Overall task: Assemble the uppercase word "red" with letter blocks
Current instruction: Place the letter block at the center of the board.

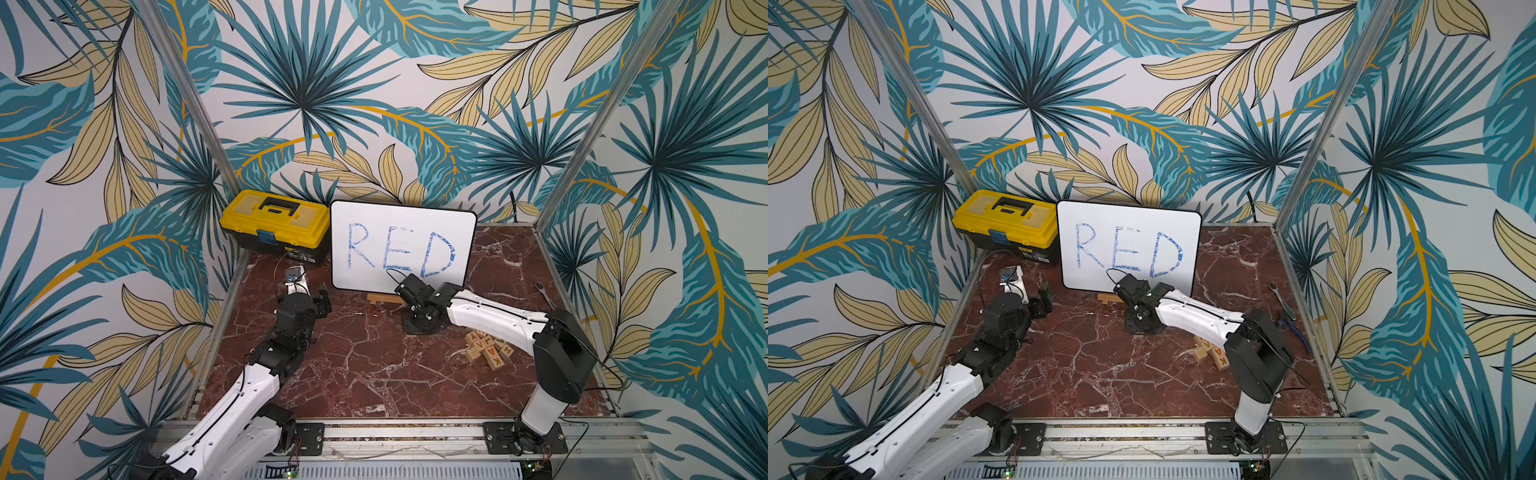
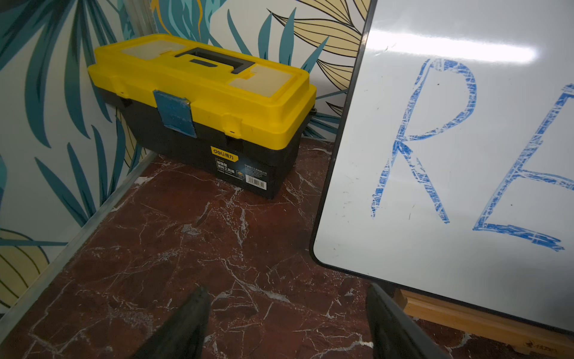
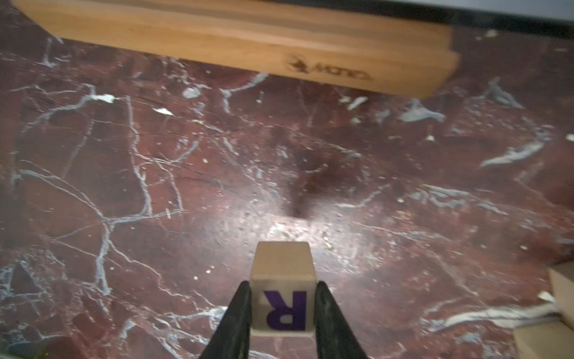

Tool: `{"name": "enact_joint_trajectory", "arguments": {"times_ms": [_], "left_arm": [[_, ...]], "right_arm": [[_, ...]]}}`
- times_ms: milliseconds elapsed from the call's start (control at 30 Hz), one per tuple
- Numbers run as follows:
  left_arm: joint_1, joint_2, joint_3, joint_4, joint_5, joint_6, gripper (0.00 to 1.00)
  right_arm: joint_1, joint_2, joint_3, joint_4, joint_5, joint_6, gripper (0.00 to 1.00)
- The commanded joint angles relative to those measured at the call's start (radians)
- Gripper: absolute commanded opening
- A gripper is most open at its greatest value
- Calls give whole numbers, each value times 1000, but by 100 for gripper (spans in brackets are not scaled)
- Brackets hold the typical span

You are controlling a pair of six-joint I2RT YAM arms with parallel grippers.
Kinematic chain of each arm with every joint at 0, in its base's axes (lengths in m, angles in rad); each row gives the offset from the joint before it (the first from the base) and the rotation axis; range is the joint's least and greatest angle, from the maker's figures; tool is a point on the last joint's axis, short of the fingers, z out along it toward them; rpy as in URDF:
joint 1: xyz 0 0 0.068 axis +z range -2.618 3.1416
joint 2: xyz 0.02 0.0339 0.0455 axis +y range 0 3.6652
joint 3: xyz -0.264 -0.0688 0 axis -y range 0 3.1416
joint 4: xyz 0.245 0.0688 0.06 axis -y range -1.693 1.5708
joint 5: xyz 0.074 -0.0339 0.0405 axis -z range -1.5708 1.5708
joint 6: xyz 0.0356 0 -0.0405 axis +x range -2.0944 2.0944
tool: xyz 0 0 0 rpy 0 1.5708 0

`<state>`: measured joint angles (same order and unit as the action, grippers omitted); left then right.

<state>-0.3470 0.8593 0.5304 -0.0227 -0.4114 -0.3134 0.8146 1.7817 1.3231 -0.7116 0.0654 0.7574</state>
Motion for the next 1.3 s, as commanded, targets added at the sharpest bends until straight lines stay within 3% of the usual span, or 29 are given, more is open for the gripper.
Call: {"name": "enact_joint_trajectory", "arguments": {"times_ms": [0,367,733,833,1067,1267], "left_arm": [[32,-15,-44,-25,8,-58,78],[70,-52,-70,-37,25,-63,78],[98,-45,-82,-35,54,-66,78],[97,-48,-84,-36,57,-65,77],[99,-46,-84,-35,62,-67,77],[99,-48,-84,-36,63,-65,77]], "right_arm": [[46,53,78,6,-22,76,26],[113,264,271,-29,-50,107,24],[142,347,359,-88,-41,128,24],[147,355,364,-100,-39,131,27],[151,352,364,-104,-32,131,45],[148,315,342,-110,13,131,47]]}}
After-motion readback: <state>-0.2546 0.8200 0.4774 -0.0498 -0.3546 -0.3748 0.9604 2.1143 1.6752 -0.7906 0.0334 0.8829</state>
